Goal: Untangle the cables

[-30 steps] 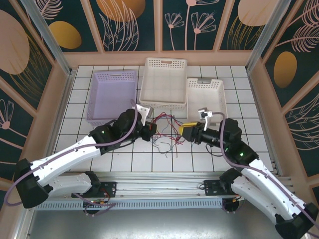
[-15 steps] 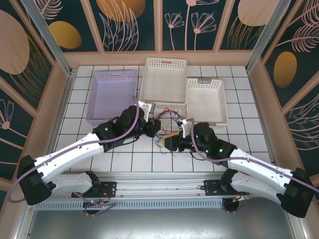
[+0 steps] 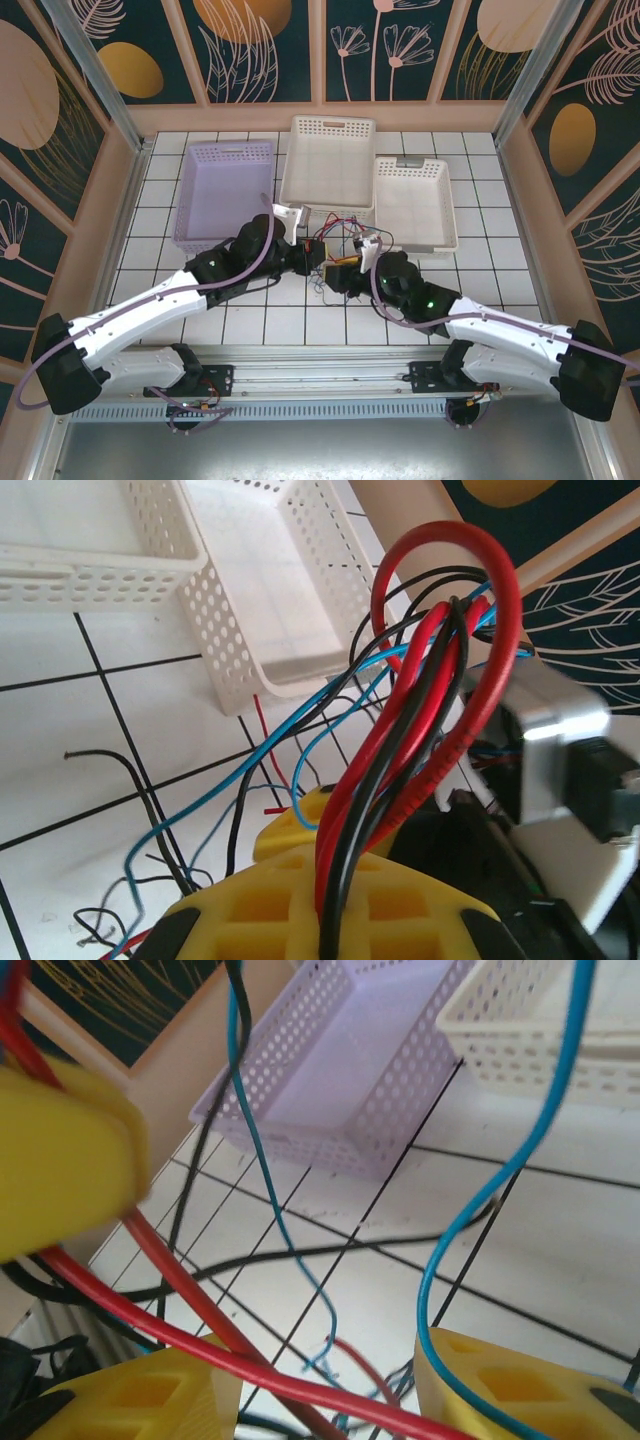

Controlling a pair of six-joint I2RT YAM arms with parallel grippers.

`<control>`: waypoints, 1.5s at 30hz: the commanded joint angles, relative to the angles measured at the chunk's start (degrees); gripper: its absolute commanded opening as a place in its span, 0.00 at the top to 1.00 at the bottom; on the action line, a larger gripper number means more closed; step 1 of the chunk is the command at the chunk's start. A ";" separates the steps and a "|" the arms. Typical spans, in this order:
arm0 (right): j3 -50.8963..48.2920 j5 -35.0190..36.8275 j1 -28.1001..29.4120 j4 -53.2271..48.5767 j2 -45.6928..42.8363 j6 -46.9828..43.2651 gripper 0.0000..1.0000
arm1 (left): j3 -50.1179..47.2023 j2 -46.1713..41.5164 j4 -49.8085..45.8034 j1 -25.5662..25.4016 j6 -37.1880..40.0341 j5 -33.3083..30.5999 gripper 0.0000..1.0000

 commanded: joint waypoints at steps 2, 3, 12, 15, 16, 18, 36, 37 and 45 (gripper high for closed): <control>-2.43 7.62 0.95 7.29 -3.48 -0.67 0.77 | -1.75 -2.90 2.53 0.13 -1.70 1.13 1.00; -2.48 7.42 0.93 7.17 -3.69 -0.99 0.86 | -1.92 -3.30 2.24 0.09 -1.61 0.86 1.00; -3.62 2.04 0.86 3.26 -10.36 -0.73 1.00 | -1.91 -6.51 -2.03 0.11 0.16 -2.59 0.51; -3.63 -1.73 0.05 2.65 -12.75 0.44 1.00 | -2.25 -8.21 -2.90 0.15 1.04 -3.59 0.33; -3.43 -2.80 -0.33 2.57 -13.22 0.89 1.00 | -2.61 -9.01 -2.89 0.09 1.24 -3.77 0.31; -2.86 -6.49 -1.25 2.59 -14.02 1.45 1.00 | -3.62 -10.50 -2.40 0.09 1.36 -4.01 0.29; 5.32 -33.86 -12.58 7.67 -13.07 8.02 1.00 | -21.14 -15.11 18.24 0.09 -4.58 8.95 0.22; 5.79 -34.24 -12.59 7.71 -12.69 8.15 1.00 | -21.43 -14.93 18.94 0.10 -4.61 9.23 0.22; 6.18 -41.25 -12.62 13.86 -12.75 10.27 1.00 | -24.02 -15.61 24.78 0.08 -4.92 8.86 0.20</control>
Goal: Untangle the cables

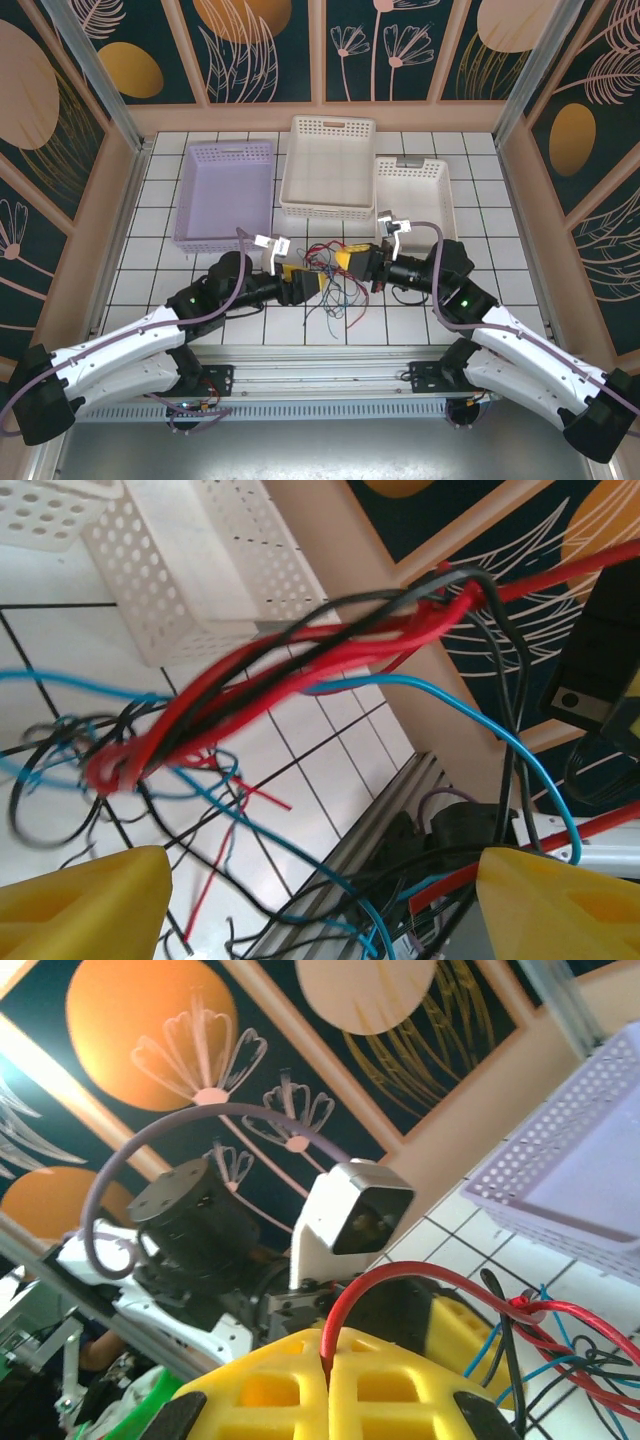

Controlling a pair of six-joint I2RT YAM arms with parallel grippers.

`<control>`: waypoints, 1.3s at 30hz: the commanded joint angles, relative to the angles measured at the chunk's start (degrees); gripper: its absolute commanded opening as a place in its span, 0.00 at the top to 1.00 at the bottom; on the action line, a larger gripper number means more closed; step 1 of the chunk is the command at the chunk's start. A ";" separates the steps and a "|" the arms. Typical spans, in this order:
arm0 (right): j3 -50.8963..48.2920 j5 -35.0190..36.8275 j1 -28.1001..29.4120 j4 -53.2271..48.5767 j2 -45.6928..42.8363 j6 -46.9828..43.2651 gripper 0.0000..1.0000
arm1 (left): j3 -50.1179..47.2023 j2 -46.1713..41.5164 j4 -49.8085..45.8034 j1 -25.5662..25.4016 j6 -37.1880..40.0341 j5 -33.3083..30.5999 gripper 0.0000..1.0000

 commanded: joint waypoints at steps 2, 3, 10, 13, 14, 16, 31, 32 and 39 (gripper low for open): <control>2.89 -7.99 -0.36 6.69 -0.44 1.22 1.00 | -2.18 -2.15 5.33 0.11 0.44 -1.27 0.17; 3.20 -8.64 -0.38 6.40 -0.50 0.98 1.00 | -2.38 -2.53 4.87 0.15 1.12 -2.17 0.16; 6.90 -9.90 -0.36 -0.86 -1.15 -2.08 1.00 | 1.66 -2.59 -8.58 0.12 7.20 -16.05 0.16; 7.97 -9.86 -0.35 -3.38 -1.97 -3.26 1.00 | 3.56 -2.51 -14.43 0.17 8.97 -24.09 0.16; 7.99 -10.00 -0.35 -3.42 -2.17 -3.22 1.00 | 3.76 -2.34 -14.72 0.15 9.37 -24.57 0.16; 7.85 -10.80 -0.28 -3.11 -1.93 -3.05 1.00 | 3.44 -2.07 -13.57 0.10 9.47 -24.33 0.15; 4.05 -12.87 -0.17 3.88 -0.95 0.66 1.00 | -5.21 -1.04 13.18 0.12 5.80 -9.49 0.09; 3.71 -12.87 -0.10 4.48 -0.87 0.99 1.00 | -5.21 -0.73 13.39 0.11 5.71 -9.95 0.12; 2.84 -12.93 0.31 4.89 -0.53 1.27 1.00 | -6.65 2.09 20.29 0.10 4.87 -11.10 0.47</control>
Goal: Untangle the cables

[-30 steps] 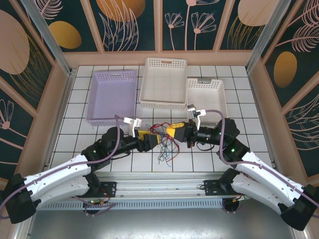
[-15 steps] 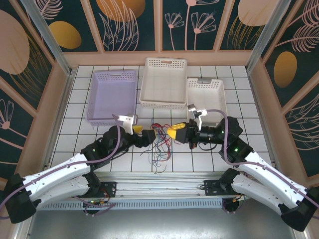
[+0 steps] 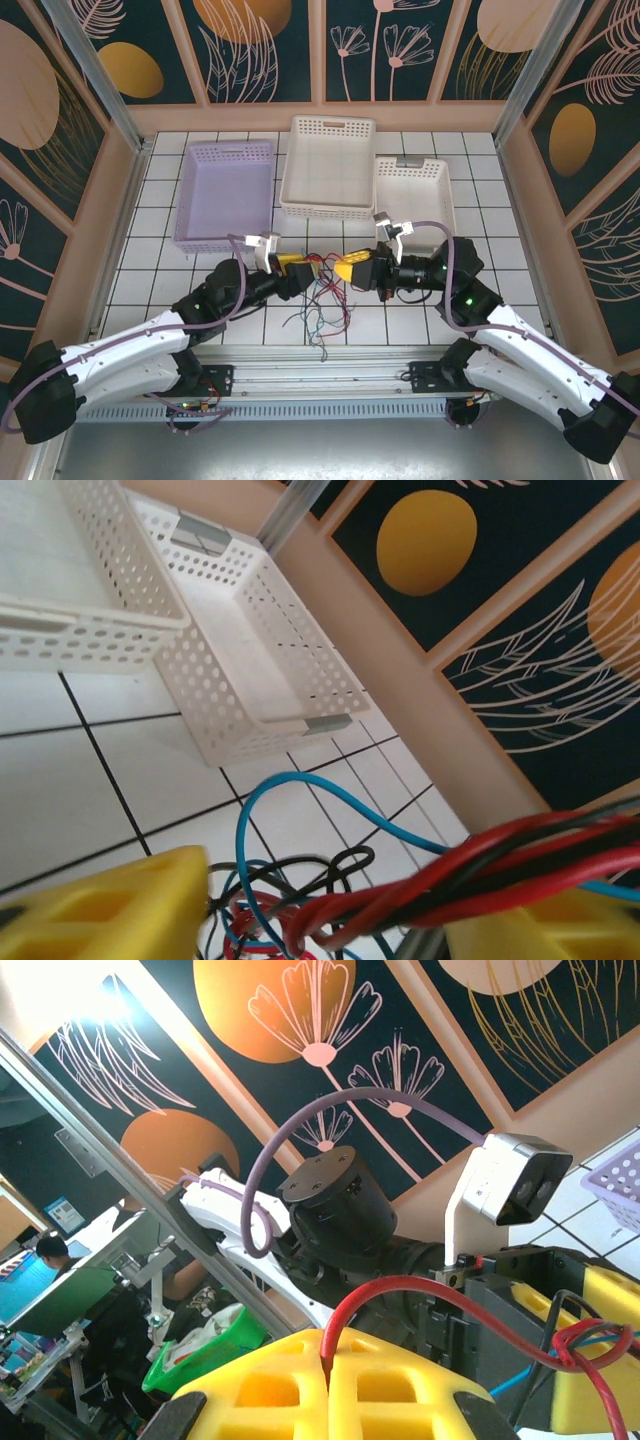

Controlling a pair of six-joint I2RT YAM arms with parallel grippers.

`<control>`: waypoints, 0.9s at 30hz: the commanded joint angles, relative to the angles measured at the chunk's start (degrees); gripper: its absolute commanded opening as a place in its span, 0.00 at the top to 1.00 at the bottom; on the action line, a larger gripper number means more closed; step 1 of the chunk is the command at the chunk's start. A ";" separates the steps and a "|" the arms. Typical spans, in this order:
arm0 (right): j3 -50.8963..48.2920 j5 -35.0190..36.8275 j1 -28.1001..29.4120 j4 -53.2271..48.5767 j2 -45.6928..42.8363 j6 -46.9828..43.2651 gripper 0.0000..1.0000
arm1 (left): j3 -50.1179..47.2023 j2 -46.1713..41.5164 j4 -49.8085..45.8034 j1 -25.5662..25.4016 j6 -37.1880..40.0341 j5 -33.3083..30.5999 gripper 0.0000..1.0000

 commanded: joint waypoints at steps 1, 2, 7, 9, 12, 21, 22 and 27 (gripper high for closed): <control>-0.38 -1.06 0.29 3.62 -0.31 0.15 1.00 | -0.84 1.29 7.48 0.15 -0.41 -0.76 0.51; -0.26 -0.43 0.29 2.81 -0.44 -0.25 1.00 | -0.91 1.59 8.39 0.12 -0.32 -1.01 0.56; 0.67 1.28 0.12 -0.44 -0.88 -2.14 1.00 | -0.20 3.38 9.06 0.10 0.84 -4.67 0.83; 0.83 1.81 -0.21 -1.46 -1.25 -2.75 1.00 | -0.04 3.40 8.90 0.13 1.71 -6.21 0.96; 0.91 3.01 -1.31 -3.89 -2.38 -3.51 1.00 | 0.25 2.92 7.46 0.17 2.66 -9.35 1.00; 2.65 9.61 -10.54 -16.02 -10.21 -4.55 1.00 | 5.99 2.52 -10.84 0.49 8.13 -16.87 1.00; 3.15 9.87 -11.56 -16.88 -10.92 -4.75 1.00 | 7.02 3.06 -13.46 0.55 8.84 -17.52 1.00; 7.73 14.37 -14.86 -23.26 -12.83 -6.65 1.00 | 13.49 8.63 -27.59 0.80 12.55 -19.29 1.00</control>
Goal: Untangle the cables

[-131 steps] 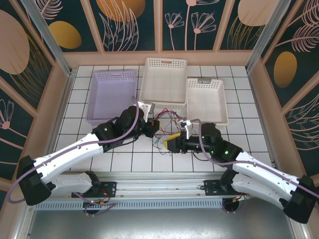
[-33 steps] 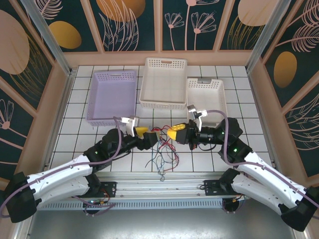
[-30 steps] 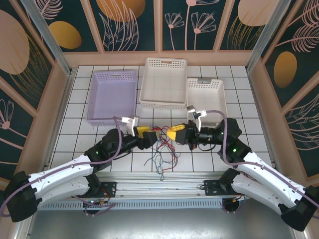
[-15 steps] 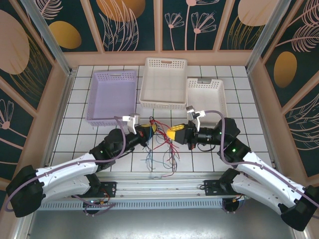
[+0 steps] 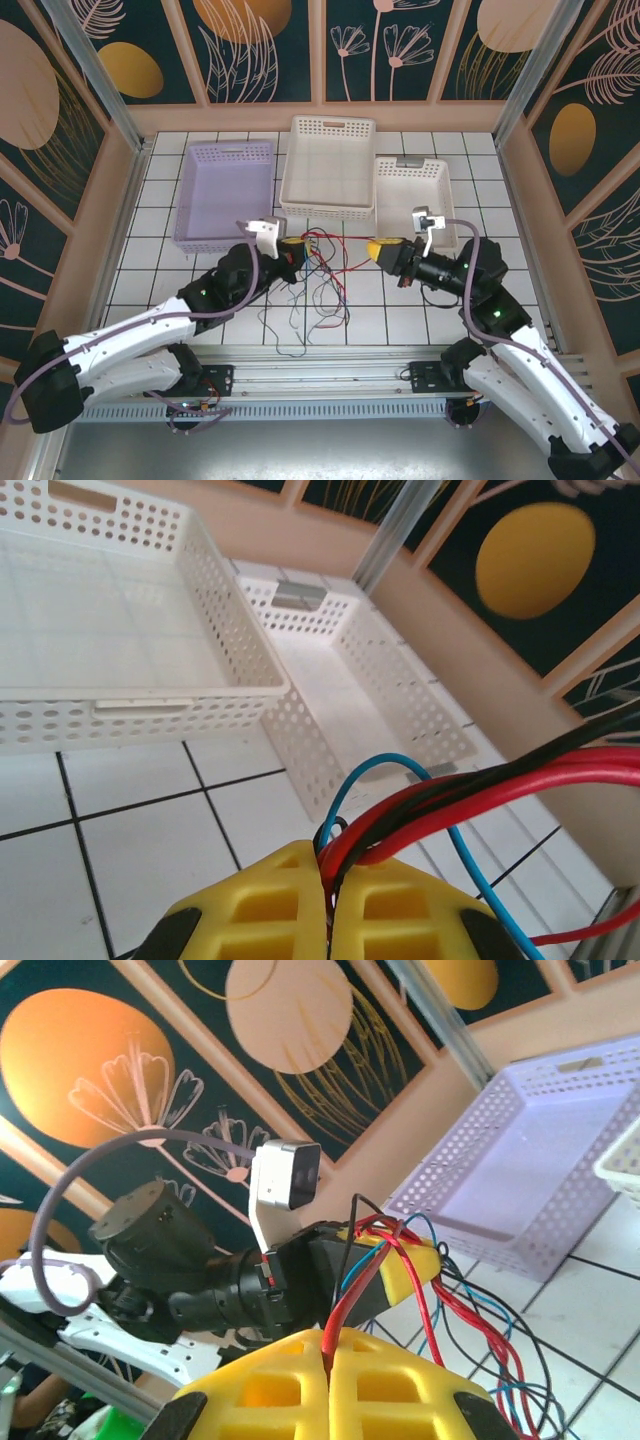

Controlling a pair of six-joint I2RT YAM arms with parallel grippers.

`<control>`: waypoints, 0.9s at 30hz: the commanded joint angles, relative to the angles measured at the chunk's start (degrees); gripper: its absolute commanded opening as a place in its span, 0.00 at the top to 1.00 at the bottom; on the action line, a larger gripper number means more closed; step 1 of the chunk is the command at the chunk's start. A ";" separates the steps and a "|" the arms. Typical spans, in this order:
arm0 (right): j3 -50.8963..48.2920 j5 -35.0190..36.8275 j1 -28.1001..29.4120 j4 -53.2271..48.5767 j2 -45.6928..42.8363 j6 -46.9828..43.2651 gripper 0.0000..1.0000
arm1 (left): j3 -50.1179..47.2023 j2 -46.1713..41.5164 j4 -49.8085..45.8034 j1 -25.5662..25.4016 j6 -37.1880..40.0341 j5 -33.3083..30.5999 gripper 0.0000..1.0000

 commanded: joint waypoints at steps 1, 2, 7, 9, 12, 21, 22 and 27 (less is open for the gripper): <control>6.44 5.37 -2.12 -1.79 -2.30 -2.57 1.00 | 3.01 3.88 -16.79 0.89 3.57 -6.39 1.00; 7.46 7.19 -2.12 -3.23 -2.19 -2.93 1.00 | 3.83 4.94 -18.83 0.87 4.01 -6.40 1.00; 9.83 12.82 -2.22 -7.30 -0.78 -4.32 1.00 | 5.06 8.12 -22.61 0.90 4.52 -6.09 1.00; 9.60 12.07 -2.22 -7.96 0.71 -4.62 1.00 | 5.29 8.81 -21.77 0.94 3.93 -6.12 1.00; 8.00 8.70 -2.21 -7.43 2.97 -4.78 0.97 | 6.70 10.19 -20.13 0.94 3.48 -5.16 1.00; 0.67 0.32 -1.91 2.92 1.71 0.05 0.41 | 14.17 14.84 -22.21 0.90 5.83 -5.27 1.00; -0.34 -0.13 -1.62 4.27 1.66 0.75 0.40 | 14.40 14.87 -22.16 0.94 5.85 -4.90 1.00; -5.63 0.25 2.97 11.54 5.42 4.07 0.41 | 15.33 14.28 -22.49 0.90 5.06 -3.86 1.00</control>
